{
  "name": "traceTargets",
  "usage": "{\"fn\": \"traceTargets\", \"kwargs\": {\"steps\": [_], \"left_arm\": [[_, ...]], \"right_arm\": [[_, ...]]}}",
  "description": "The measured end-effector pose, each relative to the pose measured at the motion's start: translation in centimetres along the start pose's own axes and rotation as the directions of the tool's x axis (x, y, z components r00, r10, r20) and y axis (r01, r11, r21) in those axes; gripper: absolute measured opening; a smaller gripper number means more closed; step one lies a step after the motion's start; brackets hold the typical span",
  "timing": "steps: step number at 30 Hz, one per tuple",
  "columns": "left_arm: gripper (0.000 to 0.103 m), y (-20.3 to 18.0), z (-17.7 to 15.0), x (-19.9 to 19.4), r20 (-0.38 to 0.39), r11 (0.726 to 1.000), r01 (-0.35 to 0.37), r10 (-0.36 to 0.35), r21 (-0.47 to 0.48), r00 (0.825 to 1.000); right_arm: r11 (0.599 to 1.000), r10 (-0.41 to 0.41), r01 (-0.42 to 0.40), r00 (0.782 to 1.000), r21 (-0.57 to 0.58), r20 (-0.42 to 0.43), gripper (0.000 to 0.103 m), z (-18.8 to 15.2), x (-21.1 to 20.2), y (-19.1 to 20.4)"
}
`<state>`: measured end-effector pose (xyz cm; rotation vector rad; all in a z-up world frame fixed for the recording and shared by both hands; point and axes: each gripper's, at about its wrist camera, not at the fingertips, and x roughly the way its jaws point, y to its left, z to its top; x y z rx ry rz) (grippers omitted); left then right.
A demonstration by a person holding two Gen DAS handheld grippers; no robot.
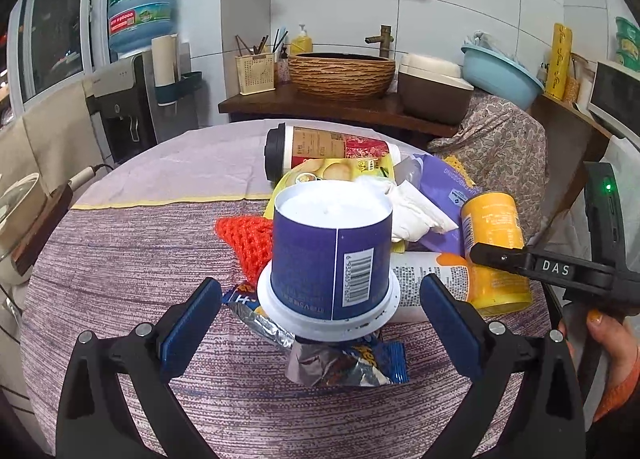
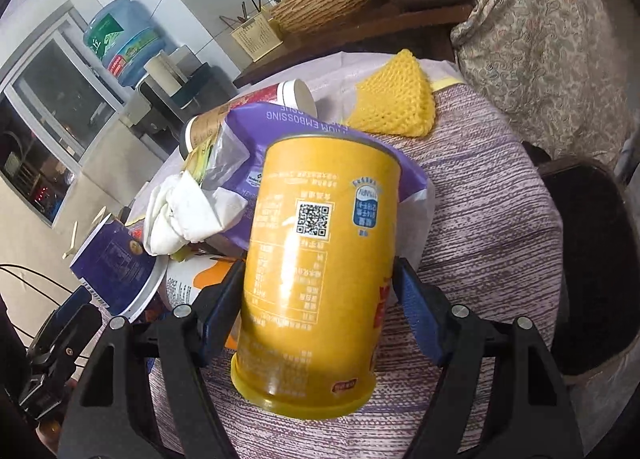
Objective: Collect trash
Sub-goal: 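Grasp the yellow can with the right tool while the left tool grasps the blue cup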
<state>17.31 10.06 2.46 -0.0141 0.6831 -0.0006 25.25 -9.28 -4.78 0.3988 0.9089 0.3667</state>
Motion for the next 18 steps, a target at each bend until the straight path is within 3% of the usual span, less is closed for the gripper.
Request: {"fn": "traceTargets", "kwargs": {"steps": [3,13,18], "left_arm": [[0.098,0.0,0.6,0.4,0.005,1.000,-0.004,0.004,0.011,1.000],[0.097,0.1,2.4,2.6,-0.011,0.999,-0.028,0.028,0.015,1.000],[0.085,0.2,2.5,3.2,-0.024,1.000,-0.020,0.020,0.002,1.000]], "right_arm": [[1.000,0.008,-0.007,1.000,-0.004,0.009,0.070,0.0,0.0,0.0],[0.999,0.026,-0.026,1.000,-0.045,0.017,0.069,-0.3,-0.5,0.2],[0.997,0.034,-0.031,0.999,-0.074,0.035,0.067,-0.5,-1.1,0.5]]}}
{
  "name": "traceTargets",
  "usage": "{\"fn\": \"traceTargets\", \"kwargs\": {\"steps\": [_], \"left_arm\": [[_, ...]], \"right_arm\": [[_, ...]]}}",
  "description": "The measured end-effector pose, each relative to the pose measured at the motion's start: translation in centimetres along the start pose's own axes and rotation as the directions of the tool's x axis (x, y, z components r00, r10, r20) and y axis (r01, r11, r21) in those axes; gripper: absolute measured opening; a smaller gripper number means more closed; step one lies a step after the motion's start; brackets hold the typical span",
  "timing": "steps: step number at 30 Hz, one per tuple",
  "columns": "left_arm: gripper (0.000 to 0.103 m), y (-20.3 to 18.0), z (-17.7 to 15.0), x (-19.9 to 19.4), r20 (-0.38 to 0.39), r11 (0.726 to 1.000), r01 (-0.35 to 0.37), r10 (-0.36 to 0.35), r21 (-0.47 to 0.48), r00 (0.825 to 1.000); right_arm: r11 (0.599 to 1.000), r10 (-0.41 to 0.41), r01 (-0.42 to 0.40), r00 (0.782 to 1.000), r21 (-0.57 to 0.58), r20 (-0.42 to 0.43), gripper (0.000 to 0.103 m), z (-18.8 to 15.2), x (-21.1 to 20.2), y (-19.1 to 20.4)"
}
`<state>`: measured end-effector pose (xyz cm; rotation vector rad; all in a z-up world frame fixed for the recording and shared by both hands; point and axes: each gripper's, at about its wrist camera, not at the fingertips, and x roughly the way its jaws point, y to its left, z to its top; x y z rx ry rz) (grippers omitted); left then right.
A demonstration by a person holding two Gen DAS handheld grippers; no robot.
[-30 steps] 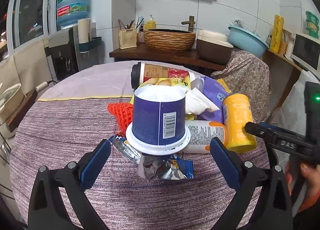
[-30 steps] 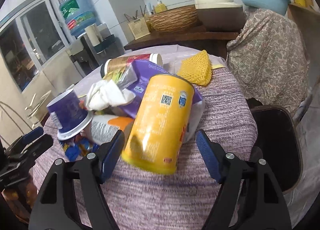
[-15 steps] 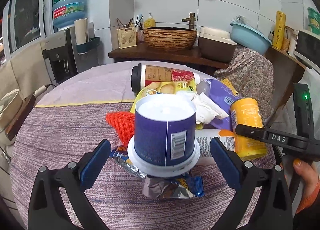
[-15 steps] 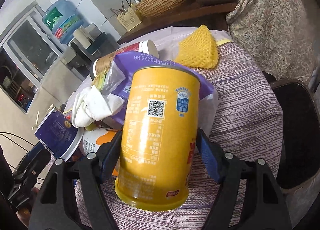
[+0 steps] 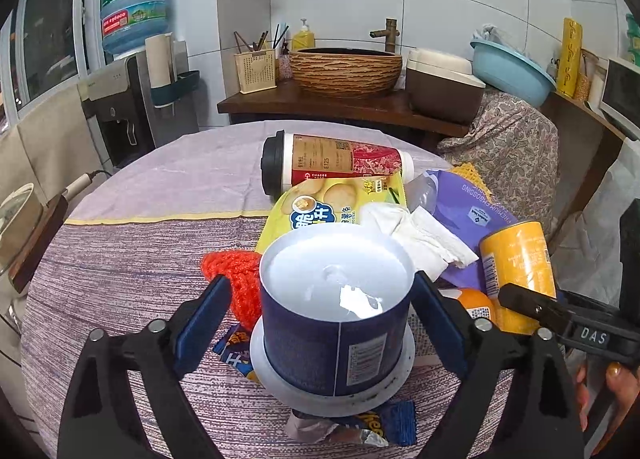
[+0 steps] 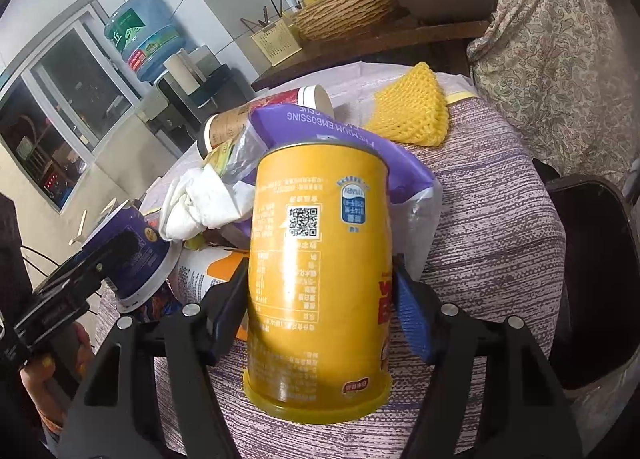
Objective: Collect trash
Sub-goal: 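Grasp the yellow can with the right tool while the left tool grasps the blue cup, then carry the yellow can over the bin and open the right tool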
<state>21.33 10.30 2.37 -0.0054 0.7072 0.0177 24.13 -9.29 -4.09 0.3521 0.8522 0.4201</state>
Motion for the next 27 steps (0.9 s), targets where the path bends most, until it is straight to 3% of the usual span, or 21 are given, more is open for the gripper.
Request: {"fn": "traceTargets", "kwargs": {"steps": [3,20,27], "left_arm": [[0.070,0.3,-0.2,0.1,-0.009,1.000,0.016,-0.017,-0.024,1.000],[0.069,0.2,-1.3,-4.5,0.076,0.996,0.069,-0.064,-0.059,0.995],[0.069,-3.4,-1.8,-6.7,0.102,0.988,0.155,-0.154,-0.007,0.983]], "right_arm": [[1.000,0.001,-0.001,1.000,-0.027,0.018,0.067,-0.3,-0.4,0.2],[0.983,0.021,0.001,0.992,-0.182,0.124,0.067,-1.6,-3.9,1.9],[0.978,-0.006,0.045,0.983,-0.206,0.183,0.067,-2.6,-7.2,0.8]]}}
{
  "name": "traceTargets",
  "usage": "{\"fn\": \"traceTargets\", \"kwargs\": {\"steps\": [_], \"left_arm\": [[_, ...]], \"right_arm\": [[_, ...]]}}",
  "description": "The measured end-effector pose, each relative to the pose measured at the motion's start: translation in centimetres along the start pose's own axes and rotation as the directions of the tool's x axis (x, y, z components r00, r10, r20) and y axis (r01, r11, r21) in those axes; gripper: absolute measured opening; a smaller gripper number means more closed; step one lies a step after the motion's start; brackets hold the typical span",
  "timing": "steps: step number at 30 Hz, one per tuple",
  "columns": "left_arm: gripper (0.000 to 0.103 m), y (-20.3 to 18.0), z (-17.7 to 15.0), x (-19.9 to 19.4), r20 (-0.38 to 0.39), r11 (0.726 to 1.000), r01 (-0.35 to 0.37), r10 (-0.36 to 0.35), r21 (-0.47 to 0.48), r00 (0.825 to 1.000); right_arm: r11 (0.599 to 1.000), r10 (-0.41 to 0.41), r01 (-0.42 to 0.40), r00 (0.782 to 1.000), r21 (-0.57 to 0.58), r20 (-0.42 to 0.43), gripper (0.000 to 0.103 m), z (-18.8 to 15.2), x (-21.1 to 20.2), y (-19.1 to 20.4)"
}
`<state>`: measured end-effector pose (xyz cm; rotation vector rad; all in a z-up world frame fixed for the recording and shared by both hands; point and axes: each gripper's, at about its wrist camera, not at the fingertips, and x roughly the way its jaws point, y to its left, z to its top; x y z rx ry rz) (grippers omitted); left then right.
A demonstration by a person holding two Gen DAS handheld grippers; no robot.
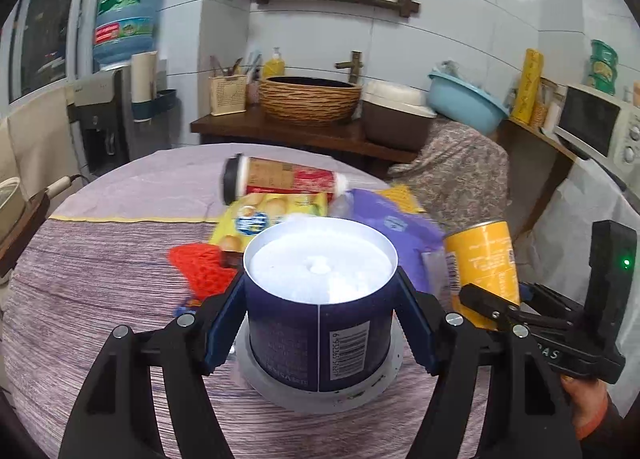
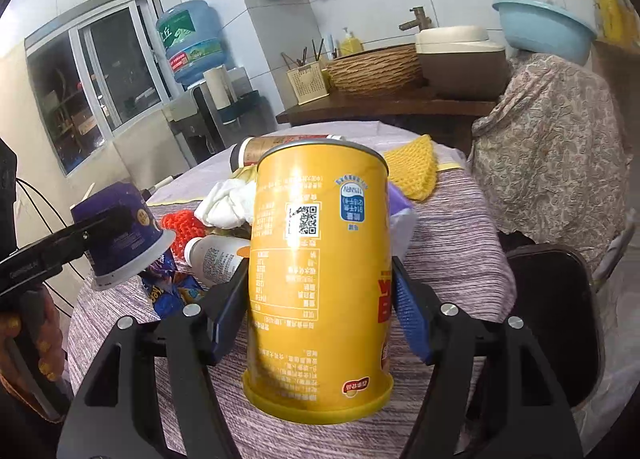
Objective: Collect trash
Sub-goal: 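Carry the yellow can over the bin and open the right tool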
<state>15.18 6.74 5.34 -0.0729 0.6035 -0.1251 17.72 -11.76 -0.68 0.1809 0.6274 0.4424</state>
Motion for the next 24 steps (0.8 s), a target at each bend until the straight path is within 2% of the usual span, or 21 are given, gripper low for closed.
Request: {"fn": "traceTargets", "kwargs": {"steps": [6,10,13,17,24], "left_arm": [[0.069,-6.8,-0.1,1.5,-0.025,0.987,0.137,-0.135,0.079,0.990],[0.069,-10.7,-0.5,3.6,-0.072,0.968,0.229,-0.223,0.101,0.972],[0.069,-13.7,-0.7,5.4,-0.105,0.956,0.266,-0.254,0.125,0.961],[0.069,-17.6,-0.8,8.0,-0.154,0.940,0.308,-0.286,0.145,0.946],[0.069,-23.4,-1.3,12.4,-0.249,0.918,0.364,-0.320,0.156,0.914]], "right_arm": [[0.996,-0.086,0.084,0.996,0.037,0.033,0.067,-0.9,-3.5,-3.9],[0.978,-0.193,0.190,0.981,0.086,0.029,0.067,-2.1,-5.6,-8.6],[0.959,-0.262,0.260,0.965,0.113,0.004,0.067,-3.3,-6.2,-12.2],[0.933,-0.321,0.329,0.944,0.144,-0.081,0.067,-5.2,-4.6,-17.1],[0.907,-0.336,0.376,0.917,0.191,-0.214,0.067,-8.6,1.0,-23.7]]}}
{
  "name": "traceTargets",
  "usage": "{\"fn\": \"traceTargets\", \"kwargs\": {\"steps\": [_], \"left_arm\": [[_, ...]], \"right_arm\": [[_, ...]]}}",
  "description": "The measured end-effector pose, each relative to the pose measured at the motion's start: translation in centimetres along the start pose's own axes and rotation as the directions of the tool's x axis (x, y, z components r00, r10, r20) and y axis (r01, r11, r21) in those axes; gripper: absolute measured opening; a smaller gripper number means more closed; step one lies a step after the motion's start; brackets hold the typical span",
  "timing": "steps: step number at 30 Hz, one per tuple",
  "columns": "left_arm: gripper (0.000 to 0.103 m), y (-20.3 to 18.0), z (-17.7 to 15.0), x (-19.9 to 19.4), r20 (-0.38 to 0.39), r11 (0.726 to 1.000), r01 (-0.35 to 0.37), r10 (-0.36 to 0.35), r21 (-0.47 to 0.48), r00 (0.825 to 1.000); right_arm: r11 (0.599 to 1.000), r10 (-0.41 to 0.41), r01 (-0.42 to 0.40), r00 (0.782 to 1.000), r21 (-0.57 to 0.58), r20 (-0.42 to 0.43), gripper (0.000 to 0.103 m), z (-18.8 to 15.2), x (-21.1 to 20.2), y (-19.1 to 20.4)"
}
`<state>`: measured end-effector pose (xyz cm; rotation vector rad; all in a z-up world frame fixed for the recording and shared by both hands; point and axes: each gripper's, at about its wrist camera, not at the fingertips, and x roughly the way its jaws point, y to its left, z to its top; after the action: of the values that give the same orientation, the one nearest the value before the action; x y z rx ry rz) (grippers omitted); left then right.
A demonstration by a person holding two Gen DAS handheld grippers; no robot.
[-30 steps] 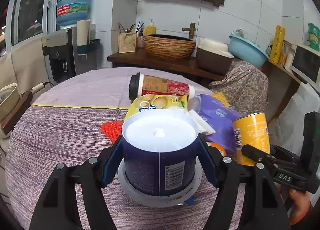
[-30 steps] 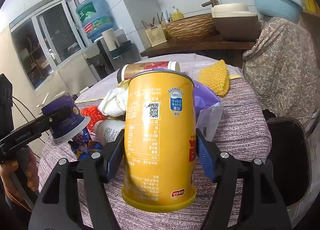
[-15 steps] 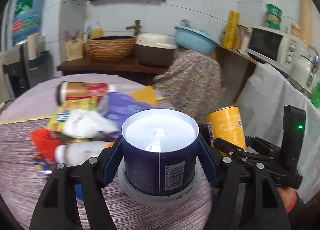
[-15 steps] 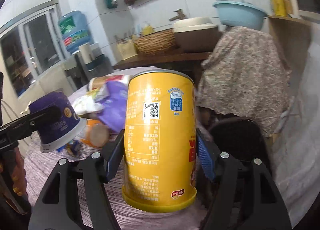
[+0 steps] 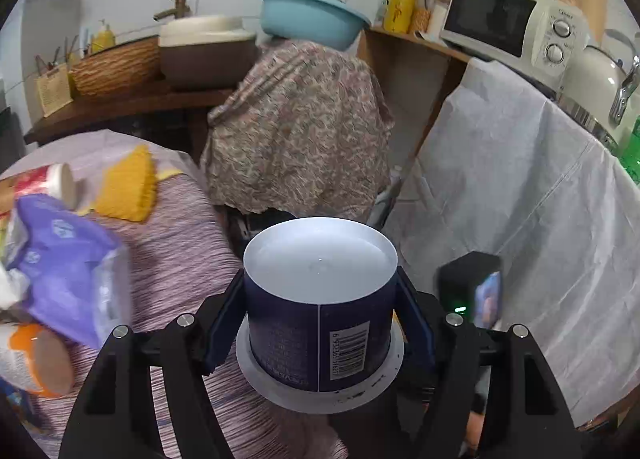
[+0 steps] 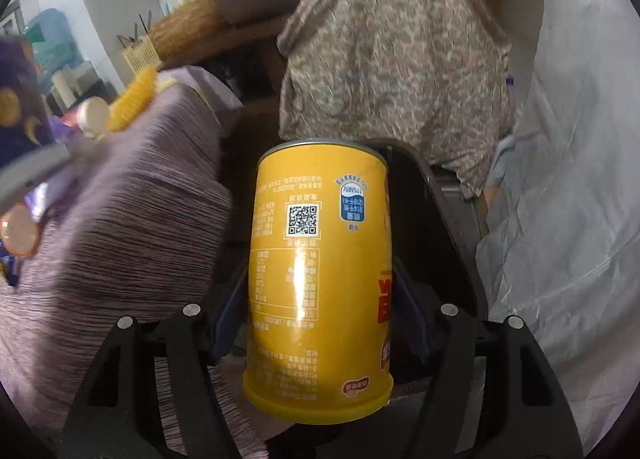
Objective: Collect trash
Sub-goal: 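Carry the yellow can over the bin and open the right tool, then move the blue cup over the bin and open the left tool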
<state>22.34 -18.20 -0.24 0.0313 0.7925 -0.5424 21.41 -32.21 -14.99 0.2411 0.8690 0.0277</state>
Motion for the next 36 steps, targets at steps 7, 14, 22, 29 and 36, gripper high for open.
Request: {"fn": "traceTargets", "kwargs": {"steps": [7,14,22,29,36], "left_arm": [[0.069,-0.6,0.1,4.1,-0.055,1.000,-0.016,0.015,-0.021,0.998],[0.069,-0.4,-0.1,7.4,-0.105,0.998,-0.049,0.045,-0.027,0.993],[0.069,-0.4,0.3,10.3,-0.155,0.997,-0.068,0.063,-0.033,0.986],[0.069,-0.7,0.6,15.2,-0.274,0.996,-0.085,0.076,-0.024,0.959],[0.069,-1.1,0.0,20.1,-0.367,0.997,-0.079,0.075,0.004,0.927]], "right_arm": [[0.997,-0.010,0.021,0.991,0.080,-0.134,0.067,-1.2,7.5,-3.0],[0.991,-0.015,0.041,0.979,0.124,-0.205,0.067,-2.6,10.9,-4.1],[0.990,-0.013,0.035,0.988,0.139,-0.156,0.074,-2.6,9.4,-4.2],[0.992,-0.064,0.075,0.992,0.102,-0.111,0.075,-3.5,5.8,-4.1],[0.985,-0.138,0.142,0.989,0.100,-0.053,0.087,-5.2,0.8,-5.0]]}}
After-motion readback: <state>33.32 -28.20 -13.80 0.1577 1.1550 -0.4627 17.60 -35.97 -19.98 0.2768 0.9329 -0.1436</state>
